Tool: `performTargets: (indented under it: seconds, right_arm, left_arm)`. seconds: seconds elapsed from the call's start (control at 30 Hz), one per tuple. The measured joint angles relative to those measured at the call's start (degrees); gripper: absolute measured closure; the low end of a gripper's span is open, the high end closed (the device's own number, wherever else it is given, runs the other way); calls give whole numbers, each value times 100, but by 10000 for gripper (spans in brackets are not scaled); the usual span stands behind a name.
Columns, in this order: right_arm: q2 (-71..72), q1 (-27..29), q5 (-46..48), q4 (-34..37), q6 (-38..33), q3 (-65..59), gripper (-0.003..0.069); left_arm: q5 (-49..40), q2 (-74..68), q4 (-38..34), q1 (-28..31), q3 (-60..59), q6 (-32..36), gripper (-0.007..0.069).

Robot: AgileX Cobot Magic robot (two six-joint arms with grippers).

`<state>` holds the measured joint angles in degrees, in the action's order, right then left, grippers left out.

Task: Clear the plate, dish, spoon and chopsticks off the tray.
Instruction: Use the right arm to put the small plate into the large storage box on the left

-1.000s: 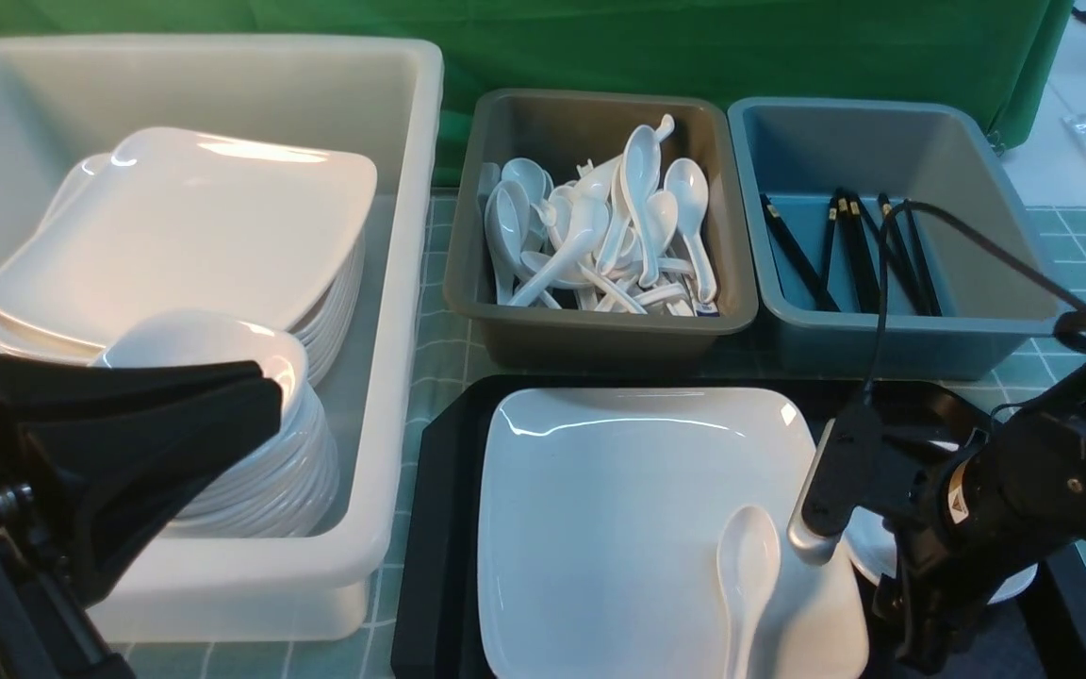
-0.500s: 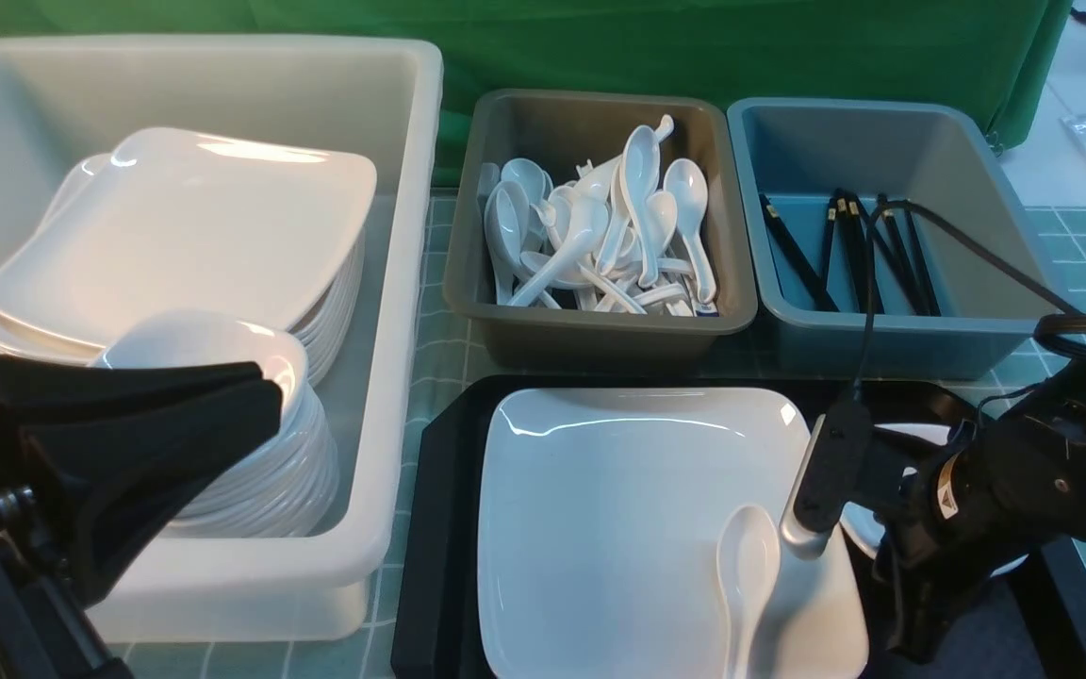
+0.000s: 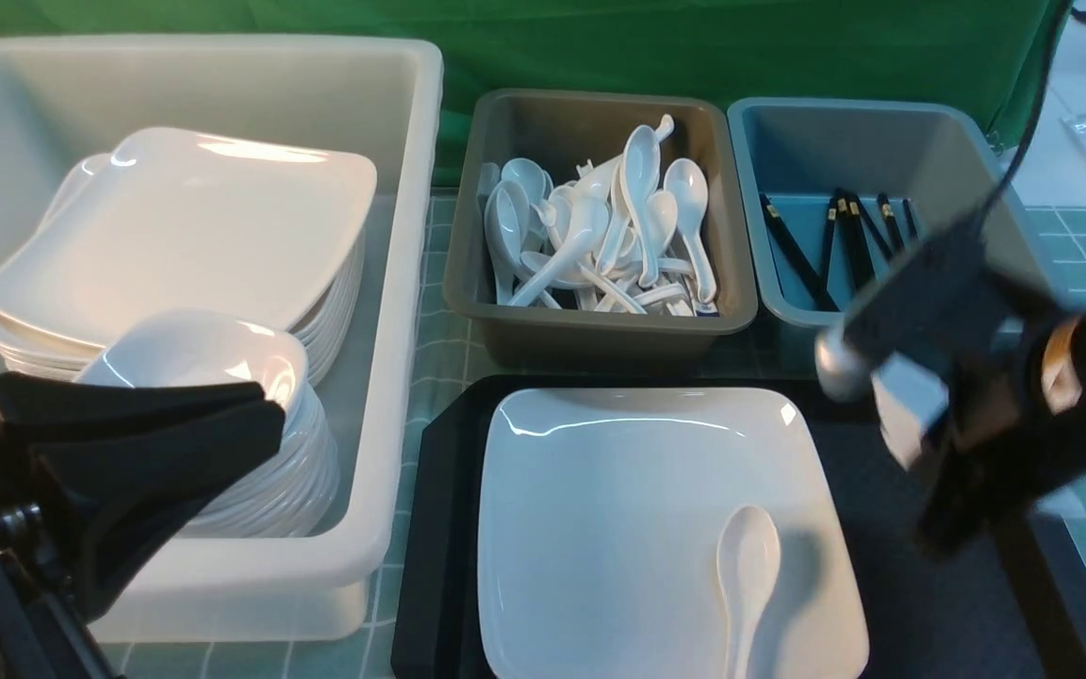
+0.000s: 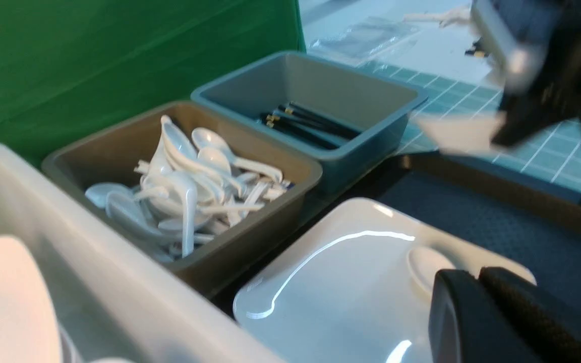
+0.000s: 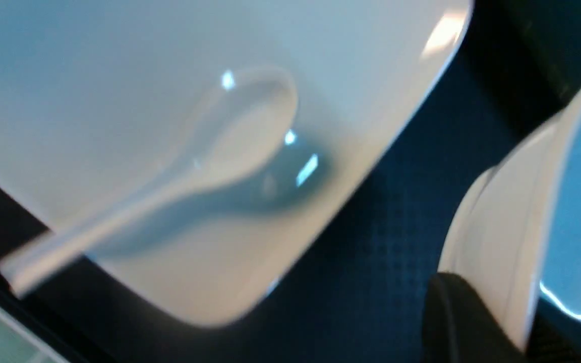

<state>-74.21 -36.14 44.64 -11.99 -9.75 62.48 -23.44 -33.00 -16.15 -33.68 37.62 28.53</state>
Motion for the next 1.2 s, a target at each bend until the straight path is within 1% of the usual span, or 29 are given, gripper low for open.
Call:
performTargets:
  seconds: [0.03, 0.07, 0.1, 0.13, 0.17, 0.2, 0.23, 0.27, 0.3, 0.33, 0.37, 0.47, 0.5, 0.57, 0.63, 0.73, 0.87, 0.93, 1.0, 1.03, 1.1, 1.2]
  right_arm:
    - [0, -39, 0, -3, 6, 0, 597]
    - [3, -387, 59, 79, -43, 571, 597]
    - [-41, -627, 59, 113, -121, 826, 597]
    - [-135, -879, 25, 149, -263, 1149, 597]
    - [-182, -930, 9, 176, -298, 1278, 597]
    - [-362, -1222, -59, 209, -575, 1675, 597]
    - [-475, -1359, -102, 228, -711, 1869, 597]
    - [-786, -1653, -183, 261, -1075, 2333, 597]
    - [-1041, -1832, -230, 267, -1302, 2593, 597]
    - [-1149, -1898, -256, 268, -1416, 2781, 597]
    - [-1658, -2150, -363, 284, -1965, 3309, 597]
    - [-2360, -2374, -532, 289, -2460, 3912, 597]
    - [-2764, -2453, -616, 308, -2738, 4224, 597]
    - [-3322, -2517, -661, 377, -3080, 4645, 597]
    - [-3585, -2529, -661, 434, -3224, 4842, 597]
    - [-4358, -2542, -661, 500, -3378, 5367, 597]
    - [-4779, -2549, -662, 509, -3456, 5489, 597]
    - [-4865, -2563, -656, 508, -3468, 5494, 585]
    - [-4891, -2585, -663, 508, -3473, 5496, 553]
    - [-4898, -2598, -680, 508, -3473, 5501, 516]
    - [-4898, -2598, -694, 515, -3473, 5507, 428]
    - [-4898, -2598, -636, 501, -3473, 5530, 272]
  left_arm:
    - [-24, 0, 92, 0, 15, -53, 604]
    - [-293, 0, 473, 0, 128, -523, 604]
    - [-479, 15, 721, 0, 190, -797, 604]
    - [-747, 55, 1117, 0, 337, -1148, 604]
    - [-859, 70, 1188, 0, 363, -1294, 604]
    - [-1268, 141, 1691, 0, 577, -1803, 604]
    - [-1440, 190, 1905, 0, 629, -2021, 604]
    - [-1844, 348, 2374, 0, 820, -2500, 604]
    - [-2080, 438, 2674, 0, 901, -2747, 604]
    - [-2194, 489, 2784, 0, 940, -2853, 604]
    - [-2689, 712, 3139, 0, 1068, -3275, 604]
    - [-3209, 1109, 3441, 0, 1142, -3643, 604]
    - [-3445, 1364, 3494, 0, 1156, -3750, 604]
    - [-3750, 1709, 3582, 0, 1176, -3908, 604]
    - [-3891, 1892, 3640, 0, 1182, -3963, 604]
    - [-4336, 2306, 3778, 0, 1187, -4008, 604]
    - [-4491, 2494, 3778, 0, 1187, -4024, 604]
    - [-4491, 2518, 3764, 0, 1187, -4016, 604]
    - [-4469, 2522, 3737, 0, 1187, -3973, 604]
    - [-4414, 2522, 3723, 0, 1187, -3939, 604]
    - [-4290, 2522, 3698, 0, 1187, -3896, 604]
    - [-4086, 2522, 3659, 0, 1187, -3868, 604]
